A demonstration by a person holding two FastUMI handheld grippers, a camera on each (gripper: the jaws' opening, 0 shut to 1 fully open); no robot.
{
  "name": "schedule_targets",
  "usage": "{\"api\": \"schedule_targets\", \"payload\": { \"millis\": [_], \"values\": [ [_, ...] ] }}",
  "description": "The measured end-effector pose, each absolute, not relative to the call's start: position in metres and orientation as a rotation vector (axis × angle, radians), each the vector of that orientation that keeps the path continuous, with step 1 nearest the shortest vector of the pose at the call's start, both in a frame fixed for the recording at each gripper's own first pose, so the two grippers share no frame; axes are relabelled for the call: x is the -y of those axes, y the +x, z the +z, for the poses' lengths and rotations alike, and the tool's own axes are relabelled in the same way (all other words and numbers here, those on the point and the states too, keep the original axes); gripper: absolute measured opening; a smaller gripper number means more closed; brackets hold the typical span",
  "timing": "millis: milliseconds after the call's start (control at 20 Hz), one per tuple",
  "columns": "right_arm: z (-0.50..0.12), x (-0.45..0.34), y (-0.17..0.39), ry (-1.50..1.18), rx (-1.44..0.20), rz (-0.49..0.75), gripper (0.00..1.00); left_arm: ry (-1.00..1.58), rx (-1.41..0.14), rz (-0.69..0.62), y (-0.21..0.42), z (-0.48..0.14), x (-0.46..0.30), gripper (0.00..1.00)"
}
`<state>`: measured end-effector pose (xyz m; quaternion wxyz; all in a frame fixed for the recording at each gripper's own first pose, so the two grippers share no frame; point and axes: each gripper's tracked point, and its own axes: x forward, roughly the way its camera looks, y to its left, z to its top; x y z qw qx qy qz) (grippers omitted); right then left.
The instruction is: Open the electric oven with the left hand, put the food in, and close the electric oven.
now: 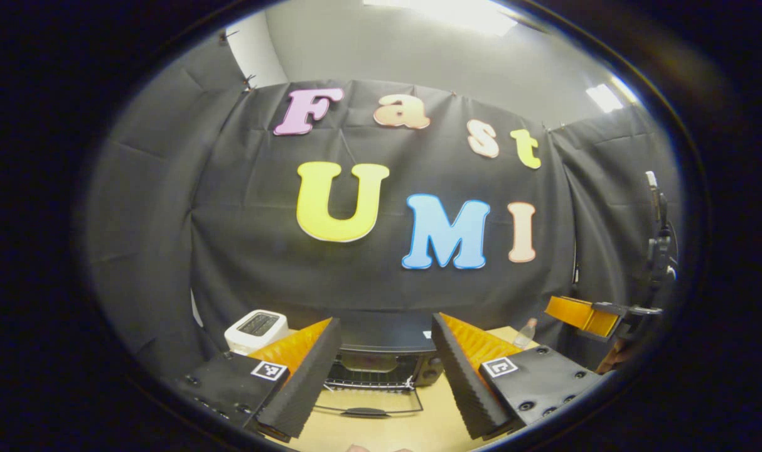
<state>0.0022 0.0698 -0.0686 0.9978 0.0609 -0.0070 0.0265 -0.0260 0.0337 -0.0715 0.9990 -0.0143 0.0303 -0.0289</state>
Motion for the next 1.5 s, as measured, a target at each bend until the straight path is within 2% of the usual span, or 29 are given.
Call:
{"api": "schedule_targets", "payload": {
  "millis": [100,150,250,300,400,750,800,900,950,1100,1450,1500],
  "values": [
    [-0.055,-0.057,-0.006,0.115,0.041,0.061,0.25,-0.034,-0.05,-0.065,-0.028,-0.067,-0.02,1.0],
    [-0.054,-0.057,-0.01,0.113,0.033,0.076,0.37,-0.034,-0.059,-0.067,-0.026,-0.07,-0.016,0.99],
    [-0.062,-0.046,-0.011,0.126,0.004,0.071,0.86,-0.035,-0.09,-0.063,-0.026,-0.08,-0.012,0.97],
    [-0.064,-0.042,-0.006,0.135,-0.008,0.066,0.9,-0.034,-0.103,-0.06,-0.026,-0.087,-0.012,0.97],
    [-0.065,-0.033,-0.007,0.143,-0.013,0.052,0.9,-0.021,-0.124,-0.051,-0.024,-0.098,-0.014,1.0],
    [-0.06,-0.022,-0.007,0.108,0.001,0.044,0.9,-0.029,-0.291,-0.065,-0.008,-0.16,-0.018,1.0],
    [-0.063,-0.022,-0.007,0.109,-0.003,0.044,0.9,-0.029,-0.326,-0.069,-0.006,-0.173,-0.019,1.0],
    [-0.066,-0.02,-0.004,0.11,-0.012,0.04,0.9,-0.031,-0.417,-0.079,0.004,-0.205,-0.024,0.94],
    [-0.067,-0.018,-0.003,0.108,-0.017,0.035,0.9,-0.035,-0.463,-0.077,0.005,-0.219,-0.027,1.0],
    [-0.074,-0.014,-0.001,0.106,-0.035,0.022,0.9,-0.048,-0.598,-0.074,0.005,-0.26,-0.033,0.97],
    [-0.093,0.005,0.003,0.109,-0.091,-0.031,0.9,-0.062,-0.872,-0.067,0.003,-0.353,-0.052,1.0],
    [-0.096,0.008,0.003,0.107,-0.099,-0.039,0.9,-0.06,-0.905,-0.069,0.001,-0.364,-0.054,0.98]
  ]
}}
